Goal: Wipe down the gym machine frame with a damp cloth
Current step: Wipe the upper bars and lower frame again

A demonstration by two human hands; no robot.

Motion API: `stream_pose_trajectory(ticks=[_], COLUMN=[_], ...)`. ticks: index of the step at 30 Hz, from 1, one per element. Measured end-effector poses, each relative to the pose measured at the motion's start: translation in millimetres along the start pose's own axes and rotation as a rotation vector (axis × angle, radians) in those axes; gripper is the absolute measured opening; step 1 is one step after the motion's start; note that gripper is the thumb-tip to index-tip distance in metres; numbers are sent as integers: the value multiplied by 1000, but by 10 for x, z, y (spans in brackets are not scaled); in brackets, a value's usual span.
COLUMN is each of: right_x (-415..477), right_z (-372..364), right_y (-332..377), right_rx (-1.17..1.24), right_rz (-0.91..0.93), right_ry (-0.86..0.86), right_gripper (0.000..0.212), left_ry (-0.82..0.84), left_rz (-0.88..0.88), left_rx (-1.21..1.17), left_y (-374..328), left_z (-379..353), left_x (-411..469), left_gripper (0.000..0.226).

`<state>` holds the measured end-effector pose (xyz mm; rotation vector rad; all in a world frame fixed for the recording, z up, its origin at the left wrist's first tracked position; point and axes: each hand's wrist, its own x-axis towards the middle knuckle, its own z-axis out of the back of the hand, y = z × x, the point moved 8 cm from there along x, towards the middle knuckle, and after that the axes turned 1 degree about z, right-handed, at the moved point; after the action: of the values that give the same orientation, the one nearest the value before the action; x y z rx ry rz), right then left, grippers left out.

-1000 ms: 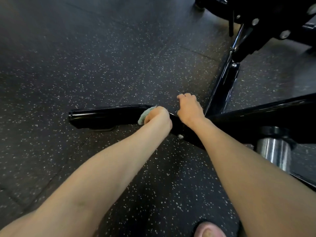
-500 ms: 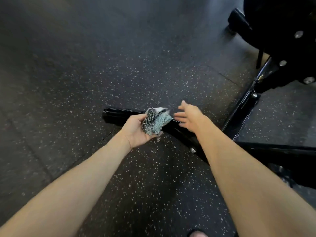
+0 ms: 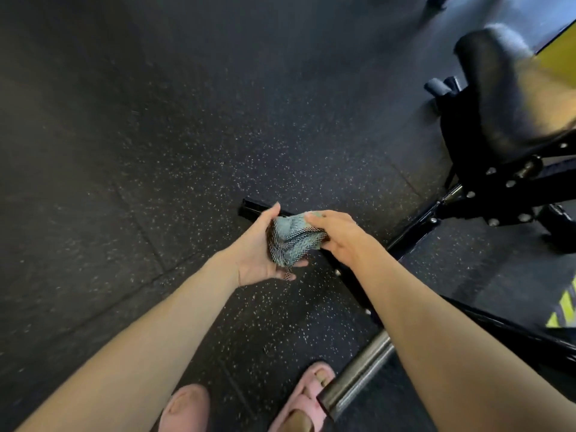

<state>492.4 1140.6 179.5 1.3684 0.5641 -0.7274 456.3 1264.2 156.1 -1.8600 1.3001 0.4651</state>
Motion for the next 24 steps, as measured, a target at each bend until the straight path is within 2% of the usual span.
stream_pose_trajectory(ticks=[6, 8, 10, 12, 15, 19, 21, 23, 24], right_x=[-1032, -1315, -1601, -1865, -2228, -2628, -2844, -3100, -3198], right_z=[50, 76, 81, 121, 220, 375, 451, 518, 576], right_y=[457, 565, 666, 744, 795, 705, 616, 489, 417], right_rx=[36, 73, 115, 168, 193, 133, 80, 8, -11], right_rz=[-26, -20, -24, -11, 15, -10, -29, -45, -54], right_ry=[-99, -102, -58, -11, 47, 144, 187, 242, 240], right_gripper=[5, 4, 6, 15, 23, 19, 17, 15, 21], left_ry=[-363, -408, -400, -388, -341, -209, -168, -195, -216], left_rz=[-122, -191, -259, -266, -261, -353, -393, -399, -385], left_rx=[233, 351, 604, 726, 709, 646, 642, 638, 626], left_y=[-185, -287, -398, -410, -333, -132, 37, 226, 323], left_z=[-325, -558, -870, -1110, -1382, -1741, -1935, -2094, -2167], left_x=[-932, -1230, -1522, -1743, -2005, -2243, -2340, -2472, -2546], left_gripper=[62, 56, 43, 36, 41, 55, 44, 28, 24])
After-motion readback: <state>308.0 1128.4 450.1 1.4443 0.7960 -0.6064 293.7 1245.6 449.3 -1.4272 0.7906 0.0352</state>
